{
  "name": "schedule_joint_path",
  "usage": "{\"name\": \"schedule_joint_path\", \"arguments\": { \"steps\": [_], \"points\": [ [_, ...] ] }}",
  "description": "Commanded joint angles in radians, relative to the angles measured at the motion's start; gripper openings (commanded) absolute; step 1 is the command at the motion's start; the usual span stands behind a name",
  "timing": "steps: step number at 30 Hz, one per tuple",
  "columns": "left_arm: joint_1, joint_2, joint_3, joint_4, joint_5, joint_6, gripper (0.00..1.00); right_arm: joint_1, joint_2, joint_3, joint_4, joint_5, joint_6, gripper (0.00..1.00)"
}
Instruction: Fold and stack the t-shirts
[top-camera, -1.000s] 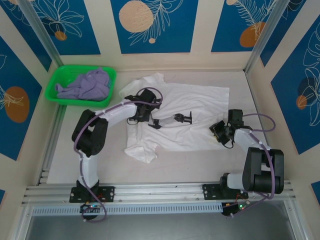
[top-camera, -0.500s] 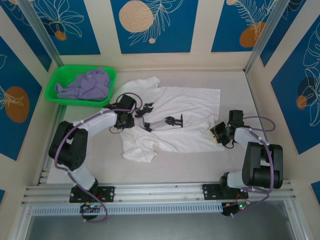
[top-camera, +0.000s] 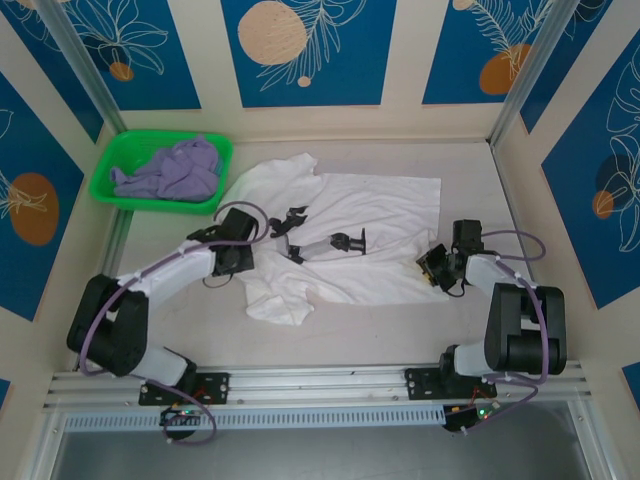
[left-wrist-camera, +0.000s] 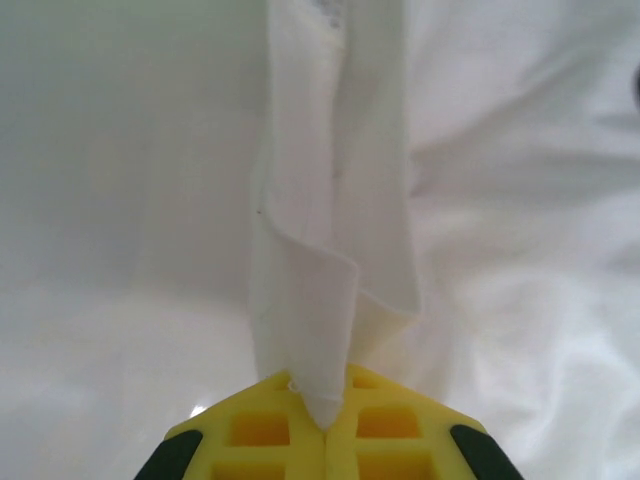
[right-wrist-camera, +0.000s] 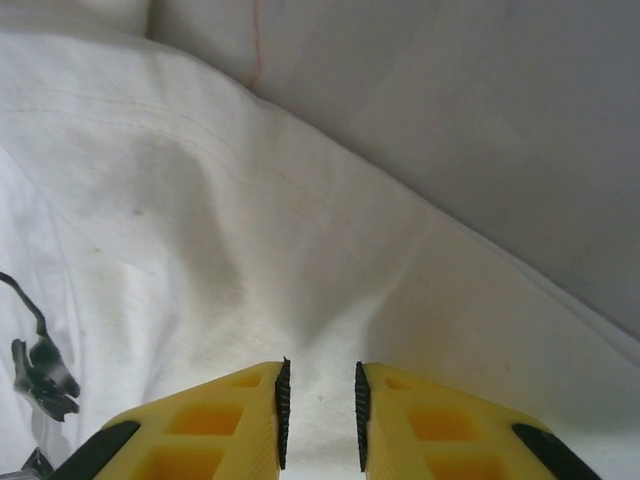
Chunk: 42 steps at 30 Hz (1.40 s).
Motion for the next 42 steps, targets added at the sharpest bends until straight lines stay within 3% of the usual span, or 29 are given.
{"name": "schedule_joint_path", "arguments": {
  "steps": [1, 6, 14, 16, 18, 20, 23, 27, 30, 33, 35, 38, 42],
  "points": [
    [0.040, -0.087, -0.092, -0.038, -0.080, -0.065, 0.02, 0.006, 0.018, 0.020, -0.011, -0.007, 0.003, 0.26],
    [0.121, -0.175, -0.203, -0.035, -0.092, -0.126, 0.04, 0.000, 0.038, 0.031, -0.052, 0.027, 0.032, 0.18],
    [0.330, -0.206, -0.264, 0.025, 0.024, -0.152, 0.05, -0.073, 0.053, 0.011, -0.063, 0.004, 0.063, 0.18],
    [0.369, -0.221, -0.273, 0.036, 0.049, -0.158, 0.17, -0.109, 0.033, -0.010, -0.050, -0.010, 0.069, 0.18],
    [0.396, -0.244, -0.285, 0.047, 0.062, -0.168, 0.21, -0.137, 0.007, -0.027, -0.046, -0.012, 0.077, 0.18],
    [0.412, -0.264, -0.285, 0.061, 0.084, -0.164, 0.34, -0.155, -0.022, -0.040, -0.046, -0.005, 0.084, 0.19],
    [0.413, -0.297, -0.268, 0.076, 0.129, -0.145, 0.36, -0.166, -0.091, -0.056, -0.063, 0.021, 0.087, 0.24],
    [0.384, -0.360, -0.246, 0.123, 0.222, -0.104, 0.46, -0.168, -0.248, -0.088, -0.120, 0.105, 0.119, 0.33],
    [0.285, -0.365, -0.179, 0.120, 0.204, -0.051, 0.53, -0.141, -0.411, -0.128, -0.097, 0.139, 0.123, 0.37],
    [0.169, -0.274, -0.061, 0.100, 0.174, 0.003, 0.52, -0.040, -0.485, -0.112, -0.005, 0.144, 0.066, 0.55],
    [0.096, -0.170, 0.034, 0.086, 0.153, 0.041, 0.49, 0.071, -0.422, -0.033, 0.008, 0.187, 0.005, 0.57],
    [0.040, 0.018, 0.175, 0.077, 0.152, 0.056, 0.40, 0.223, -0.196, 0.192, -0.090, 0.298, -0.067, 0.52],
    [0.028, 0.270, 0.373, 0.061, 0.097, 0.066, 0.32, 0.276, 0.166, 0.506, -0.207, 0.306, -0.147, 0.41]
  ]
}}
